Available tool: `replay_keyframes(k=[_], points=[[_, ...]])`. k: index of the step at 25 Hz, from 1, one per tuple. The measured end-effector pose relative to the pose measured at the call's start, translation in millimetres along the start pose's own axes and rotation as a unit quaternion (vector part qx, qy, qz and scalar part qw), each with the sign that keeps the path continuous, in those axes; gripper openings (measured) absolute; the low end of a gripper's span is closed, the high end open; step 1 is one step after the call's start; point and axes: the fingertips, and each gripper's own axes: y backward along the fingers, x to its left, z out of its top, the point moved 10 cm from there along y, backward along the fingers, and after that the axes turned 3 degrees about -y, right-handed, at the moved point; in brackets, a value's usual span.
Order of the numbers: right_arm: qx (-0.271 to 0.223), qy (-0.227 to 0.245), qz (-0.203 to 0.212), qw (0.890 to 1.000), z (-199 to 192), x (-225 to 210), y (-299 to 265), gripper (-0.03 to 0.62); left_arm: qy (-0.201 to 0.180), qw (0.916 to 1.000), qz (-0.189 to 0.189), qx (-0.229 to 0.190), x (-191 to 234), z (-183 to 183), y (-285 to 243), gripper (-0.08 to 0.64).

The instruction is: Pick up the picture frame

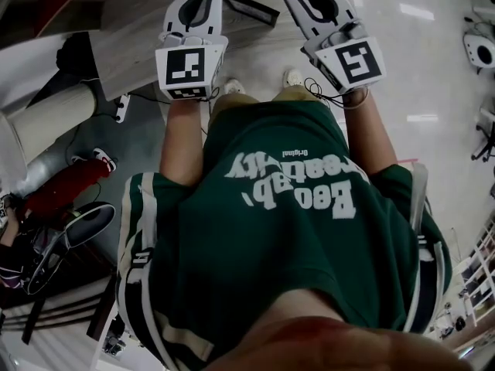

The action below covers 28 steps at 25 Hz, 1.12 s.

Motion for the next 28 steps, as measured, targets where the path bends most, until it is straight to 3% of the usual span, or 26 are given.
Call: replay_keyframes(k=[9, 12, 22, 28], points=[[0.025, -0.025, 0.006, 0.999, -15.7, 0.6, -2.4, 0.053, -0.005, 0.9999, -0.011, 0.009, 0.7, 1.5, 3.9, 0.018], [0.020, -0.034, 0.004, 0.999, -19.6, 0.9, -1.7, 0.147, -0.012, 0.9996, -0.023, 0.015, 3.0, -0.5, 0.6, 0.018], [0.031, 0.004, 0.020, 0.999, -43.5, 7.5, -10.6, 0.198, -0.018, 0.9988, -0.041, 0.021, 12.9, -14.6, -6.1, 0.018], [0.063, 0.033, 0.061, 0.996, -62.9, 18.7, -13.9, 0.224, -0.003, 0.9988, -0.041, 0.025, 14.4, -20.8, 1.7, 0.018]])
